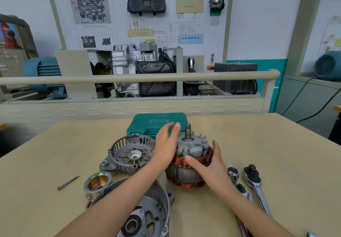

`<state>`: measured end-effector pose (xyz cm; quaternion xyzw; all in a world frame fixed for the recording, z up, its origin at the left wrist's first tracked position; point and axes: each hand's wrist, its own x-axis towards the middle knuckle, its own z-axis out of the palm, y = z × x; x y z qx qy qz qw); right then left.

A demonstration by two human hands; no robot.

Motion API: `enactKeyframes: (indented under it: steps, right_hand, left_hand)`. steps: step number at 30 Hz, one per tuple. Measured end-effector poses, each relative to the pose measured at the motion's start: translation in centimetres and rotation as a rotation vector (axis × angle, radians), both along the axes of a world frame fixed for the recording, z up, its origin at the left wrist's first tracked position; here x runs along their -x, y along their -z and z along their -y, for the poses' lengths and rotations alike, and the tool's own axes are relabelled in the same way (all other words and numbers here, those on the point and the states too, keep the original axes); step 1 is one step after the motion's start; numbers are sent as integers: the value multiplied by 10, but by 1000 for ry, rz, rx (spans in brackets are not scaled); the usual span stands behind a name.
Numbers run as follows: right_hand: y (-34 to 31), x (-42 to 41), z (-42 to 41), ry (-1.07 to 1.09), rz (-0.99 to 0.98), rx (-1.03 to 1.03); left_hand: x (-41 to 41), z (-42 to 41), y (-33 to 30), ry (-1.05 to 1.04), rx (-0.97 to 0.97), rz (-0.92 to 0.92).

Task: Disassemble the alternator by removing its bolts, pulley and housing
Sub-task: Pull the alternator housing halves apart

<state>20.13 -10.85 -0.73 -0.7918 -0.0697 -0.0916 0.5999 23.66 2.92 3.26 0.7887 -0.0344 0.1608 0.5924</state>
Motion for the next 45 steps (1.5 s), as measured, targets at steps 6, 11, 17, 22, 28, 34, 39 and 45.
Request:
enactKeyframes:
  steps: [6,11,17,22,28,34,39,45]
  right_hand:
    - [-15,-5,-2,-14,-88,-127]
    - [-39,-26,0,-35,-551,-101]
    - [-61,-37,17,-242,-860,-43]
    - [-83,-45,22,-343,-971,118]
    - [-97,-45,27,-578,-947,220]
    - [-91,-27,31,-436,-878,174]
    - [-89,-18,30,-360,-843,145]
    - [-90,-15,22,-293,-811,178]
  left_hand:
    - [0,-4,1,104,173,-396]
    - [-4,-20,-5,248,476,-688]
    - [0,-34,-17,449,358,-882]
    - [3,-43,-28,516,262,-965]
    - [8,-38,-39,468,190,-1017]
    - [14,-29,-38,383,115,-970]
    - [20,-27,-38,343,104,-947]
    - [23,-31,-35,336,132,-926]
